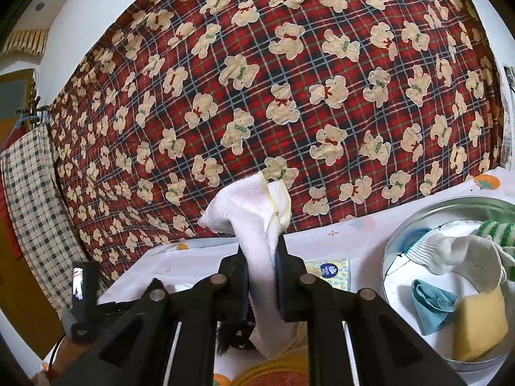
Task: Organize soft objects
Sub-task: 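Grasp the black fuzzy cloth with the left gripper while the right holds the white cloth, then carry both cloths over the metal tin and open the left gripper inside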
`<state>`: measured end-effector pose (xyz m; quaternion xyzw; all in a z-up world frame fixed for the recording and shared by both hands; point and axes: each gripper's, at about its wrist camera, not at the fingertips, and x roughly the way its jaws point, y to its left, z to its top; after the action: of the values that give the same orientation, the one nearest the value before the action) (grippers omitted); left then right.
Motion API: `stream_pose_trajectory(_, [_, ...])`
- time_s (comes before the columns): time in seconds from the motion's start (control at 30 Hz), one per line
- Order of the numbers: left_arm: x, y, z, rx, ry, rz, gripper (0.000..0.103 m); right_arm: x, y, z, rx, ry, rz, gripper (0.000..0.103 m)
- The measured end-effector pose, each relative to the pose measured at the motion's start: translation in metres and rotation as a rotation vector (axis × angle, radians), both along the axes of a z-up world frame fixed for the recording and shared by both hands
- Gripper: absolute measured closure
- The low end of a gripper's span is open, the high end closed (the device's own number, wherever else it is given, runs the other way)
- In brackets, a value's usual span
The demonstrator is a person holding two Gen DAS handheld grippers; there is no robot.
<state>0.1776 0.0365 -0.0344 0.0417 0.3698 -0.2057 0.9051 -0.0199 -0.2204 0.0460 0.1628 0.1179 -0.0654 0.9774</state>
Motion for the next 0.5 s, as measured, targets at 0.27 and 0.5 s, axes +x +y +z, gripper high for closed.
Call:
stream_pose_trajectory(0.27, [-0.036,0.028,0.019,-0.332,-0.098,0.053,0.065,-0.006,-0.006,0.002,0.042,-0.032,-0.02,0.088])
stream_pose_trajectory(0.5, [-0.083,-0.014,0.037,-0.248,-0.253,0.028,0.065,-0.003,-0.001,-0.004,0.05,-0.018,0.007,0.088])
